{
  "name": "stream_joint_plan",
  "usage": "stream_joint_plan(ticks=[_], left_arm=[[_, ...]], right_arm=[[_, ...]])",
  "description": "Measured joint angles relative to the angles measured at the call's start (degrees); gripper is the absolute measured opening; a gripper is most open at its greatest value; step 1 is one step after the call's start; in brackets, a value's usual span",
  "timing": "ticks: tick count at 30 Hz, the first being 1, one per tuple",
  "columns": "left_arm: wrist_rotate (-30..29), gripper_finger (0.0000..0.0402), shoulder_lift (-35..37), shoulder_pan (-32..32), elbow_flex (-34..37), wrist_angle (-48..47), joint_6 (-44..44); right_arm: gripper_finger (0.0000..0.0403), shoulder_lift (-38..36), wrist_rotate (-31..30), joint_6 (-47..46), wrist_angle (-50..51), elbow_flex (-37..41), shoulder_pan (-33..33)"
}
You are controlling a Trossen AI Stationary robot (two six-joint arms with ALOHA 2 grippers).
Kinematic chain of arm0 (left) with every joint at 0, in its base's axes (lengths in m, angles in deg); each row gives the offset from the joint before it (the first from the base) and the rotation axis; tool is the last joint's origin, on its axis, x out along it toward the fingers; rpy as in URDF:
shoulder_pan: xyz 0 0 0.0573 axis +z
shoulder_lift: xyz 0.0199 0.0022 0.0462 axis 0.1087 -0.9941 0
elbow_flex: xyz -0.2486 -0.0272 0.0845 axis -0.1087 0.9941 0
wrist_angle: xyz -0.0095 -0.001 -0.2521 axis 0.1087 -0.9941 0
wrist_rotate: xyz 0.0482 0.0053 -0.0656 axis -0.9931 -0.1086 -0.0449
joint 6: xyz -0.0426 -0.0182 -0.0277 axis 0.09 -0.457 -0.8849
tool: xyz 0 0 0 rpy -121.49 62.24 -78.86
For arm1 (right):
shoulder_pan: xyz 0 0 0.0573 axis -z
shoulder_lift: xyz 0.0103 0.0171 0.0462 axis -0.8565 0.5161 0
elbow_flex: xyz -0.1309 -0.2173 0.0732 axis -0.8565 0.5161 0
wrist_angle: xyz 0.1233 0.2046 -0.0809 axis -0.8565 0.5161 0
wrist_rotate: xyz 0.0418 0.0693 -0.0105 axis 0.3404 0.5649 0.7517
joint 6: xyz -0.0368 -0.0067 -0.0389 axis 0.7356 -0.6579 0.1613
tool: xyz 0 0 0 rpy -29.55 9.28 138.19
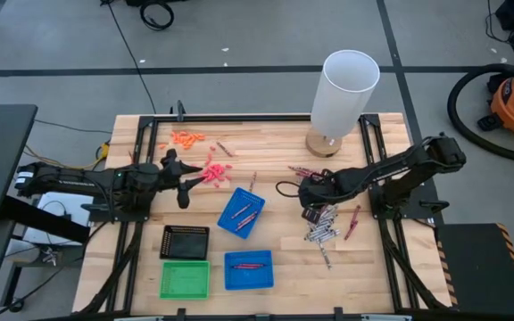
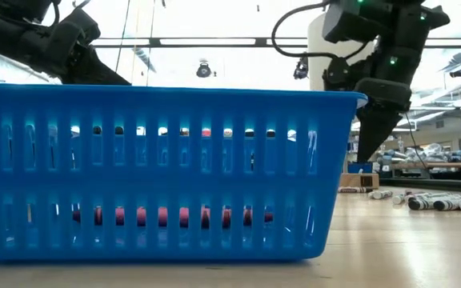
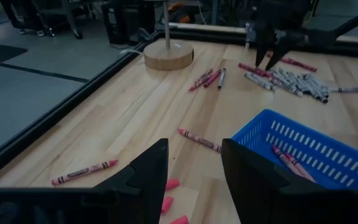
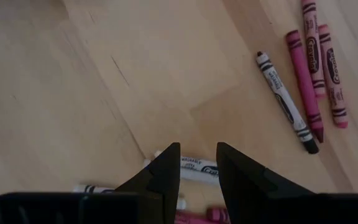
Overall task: Sort crayons
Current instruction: Put the black crayon into the black bin
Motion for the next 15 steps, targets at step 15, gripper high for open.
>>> stream_joint_plan(ticks=[15], left_arm=[[-0.17,0.0160,0.00,0.00,0.02,1.79,-1.91]], right_arm=[[0.0116,1.67,1.38,10.16,-0.50,-0.36,4.85]])
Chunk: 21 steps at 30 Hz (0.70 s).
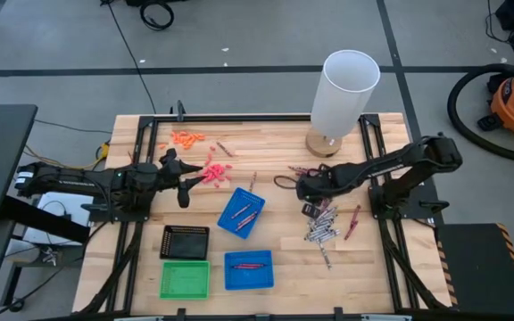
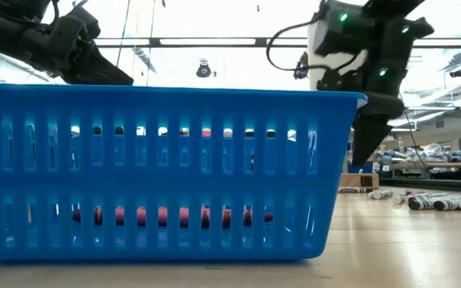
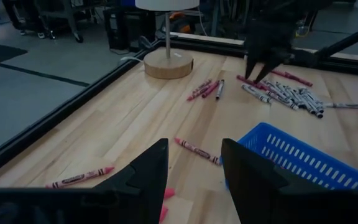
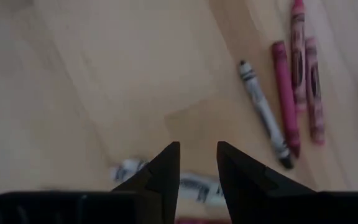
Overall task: Sort crayons
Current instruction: Put the black crayon into the black bin
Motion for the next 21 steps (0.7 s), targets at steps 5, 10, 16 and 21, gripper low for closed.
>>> stream_joint_plan(ticks=[5,10,16,21], left_arm=[[0.00,0.0160,0.00,0.00,0.00,0.02,-1.03],[0.00,0.0160,0.00,0.00,0.00,0.00,-1.20],[-0.02,0.0160,0.00,0.00,0.00,0.00,-0.78],[-0.02,0.0160,0.00,0.00,0.00,-0.02,-0.68]], right_arm=[[0.0144,2.75,1.65,10.40,-5.42,-0.02,4.17],[0.0180,5.23,0.85,15.36,-5.48,-0.02,8.41],[0.0182,5.32,4.74,19.76,-6.67,-0.02,12.33],[0.0164,5.52,7.56,22.05,-6.85,-0.02,15.05]])
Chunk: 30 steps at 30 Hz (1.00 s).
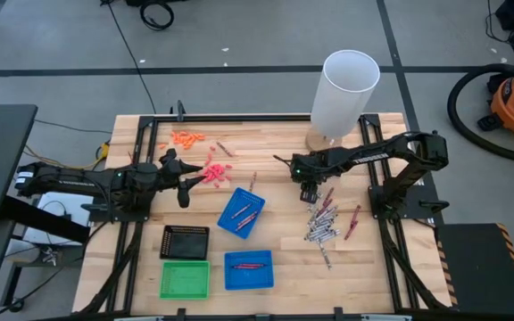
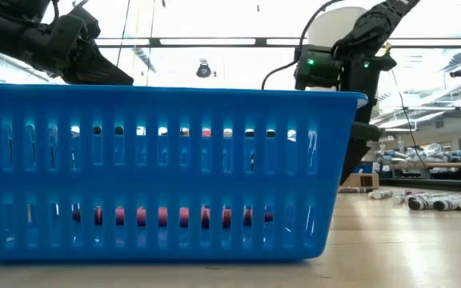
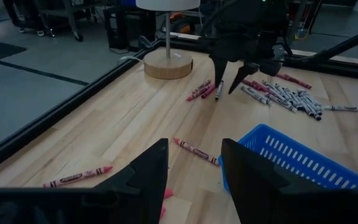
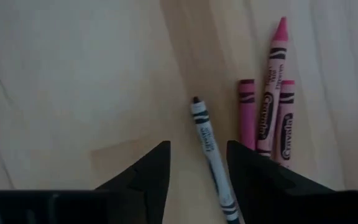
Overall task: Sort crayons
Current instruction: Put the black crayon into the black bin
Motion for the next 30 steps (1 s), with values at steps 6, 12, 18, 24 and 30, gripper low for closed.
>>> stream_joint_plan(ticks=[6,12,18,24,30], left_arm=[[0.00,0.0160,0.00,0.01,0.00,-0.02,0.09],[0.00,0.0160,0.00,0.02,0.00,-0.02,0.11],[0.00,0.0160,0.00,0.00,0.00,-0.03,0.13],[0.00,0.0160,0.00,0.00,0.00,-0.03,0.13],[0.00,0.0160,0.00,0.00,0.00,-0.02,0.13]], right_arm=[[0.0149,0.00,2.97,1.41,-2.34,1.62,1.83],[0.0129,-0.33,2.81,0.30,-4.78,4.86,1.97],[0.0090,-0.32,3.24,0.50,-4.86,5.32,1.95],[0.0030,-0.26,3.27,0.83,-5.28,5.40,1.65],[0.0022,-0.20,2.13,0.95,-6.02,5.48,0.04]])
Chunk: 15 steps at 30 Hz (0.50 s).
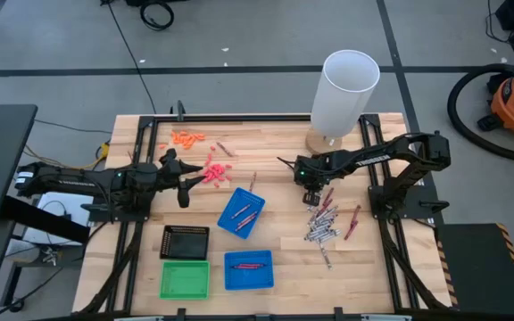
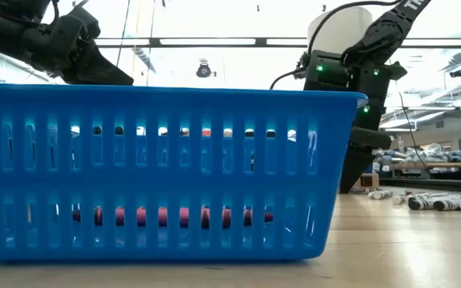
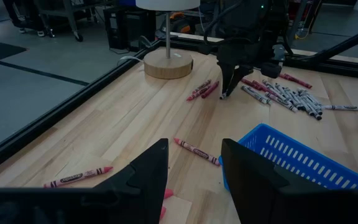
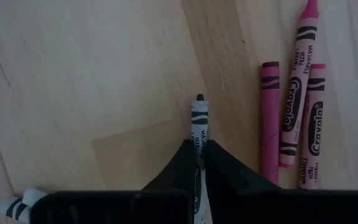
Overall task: Sort crayons
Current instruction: Put the black crayon into the black bin
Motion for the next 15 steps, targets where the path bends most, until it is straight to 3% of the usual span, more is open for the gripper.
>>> stream_joint_plan(ticks=[15], left_arm=[[0.00,0.0160,0.00,0.00,0.00,0.00,-0.05]], right_arm=[[0.0031,0.33,-3.82,0.46,4.56,-9.87,-5.38]])
